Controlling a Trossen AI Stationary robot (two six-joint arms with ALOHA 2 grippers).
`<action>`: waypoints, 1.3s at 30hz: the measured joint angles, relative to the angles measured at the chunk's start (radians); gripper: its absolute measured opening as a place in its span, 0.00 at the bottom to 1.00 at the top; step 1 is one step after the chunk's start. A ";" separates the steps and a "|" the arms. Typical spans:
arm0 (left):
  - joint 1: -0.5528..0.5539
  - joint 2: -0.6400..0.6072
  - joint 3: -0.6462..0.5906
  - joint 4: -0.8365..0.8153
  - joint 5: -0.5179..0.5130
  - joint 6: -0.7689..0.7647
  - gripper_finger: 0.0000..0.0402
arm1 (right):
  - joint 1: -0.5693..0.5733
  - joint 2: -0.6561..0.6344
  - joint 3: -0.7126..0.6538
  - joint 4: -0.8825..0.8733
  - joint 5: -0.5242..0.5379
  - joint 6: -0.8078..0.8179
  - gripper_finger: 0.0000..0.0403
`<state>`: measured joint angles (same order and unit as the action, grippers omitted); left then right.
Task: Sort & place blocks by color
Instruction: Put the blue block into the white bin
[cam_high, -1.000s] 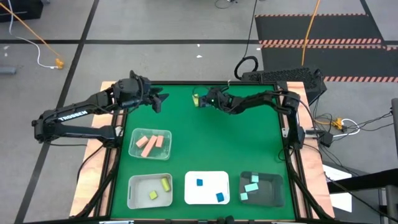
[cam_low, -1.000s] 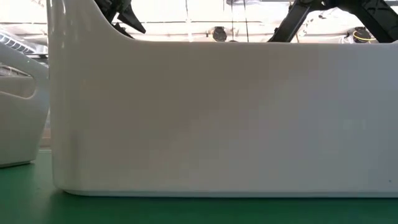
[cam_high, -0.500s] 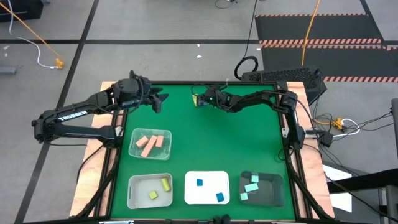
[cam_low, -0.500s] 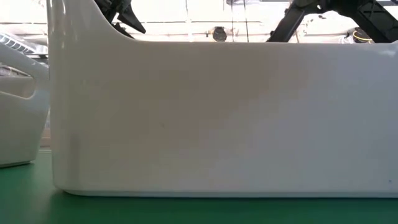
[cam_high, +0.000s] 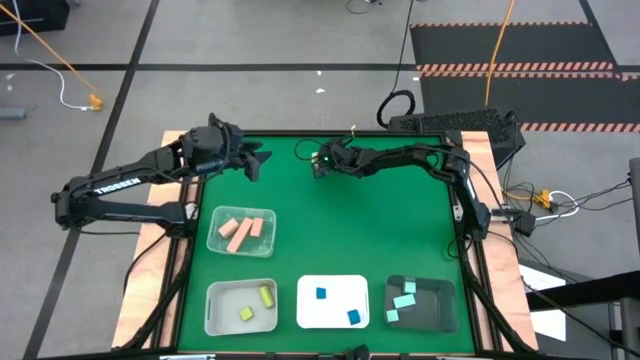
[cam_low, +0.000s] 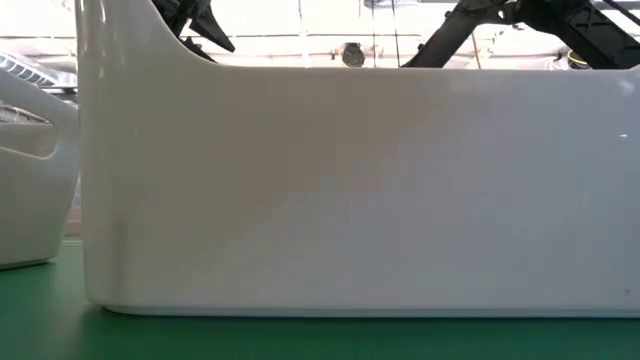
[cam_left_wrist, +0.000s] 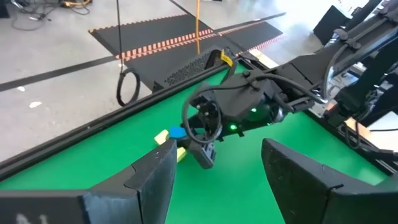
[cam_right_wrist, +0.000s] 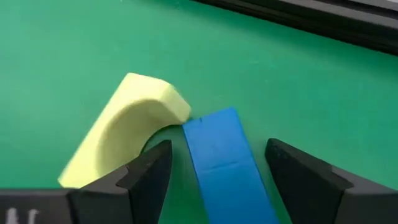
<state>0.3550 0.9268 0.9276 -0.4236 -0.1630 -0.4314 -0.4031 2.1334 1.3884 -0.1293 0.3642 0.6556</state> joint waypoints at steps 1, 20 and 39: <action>0.000 0.000 0.000 0.000 0.005 -0.001 0.59 | -0.001 0.000 0.000 -0.013 0.000 -0.009 0.64; -0.012 0.000 0.000 0.000 0.020 -0.080 0.59 | 0.011 -0.002 0.000 -0.133 -0.098 -0.143 0.38; -0.013 0.005 0.000 0.009 0.031 -0.108 0.59 | 0.025 -0.268 -0.006 -0.204 -0.245 -0.221 0.28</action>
<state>0.3419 0.9314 0.9276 -0.4149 -0.1321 -0.5394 -0.3786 1.8654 1.3824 -0.3337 0.1189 0.4342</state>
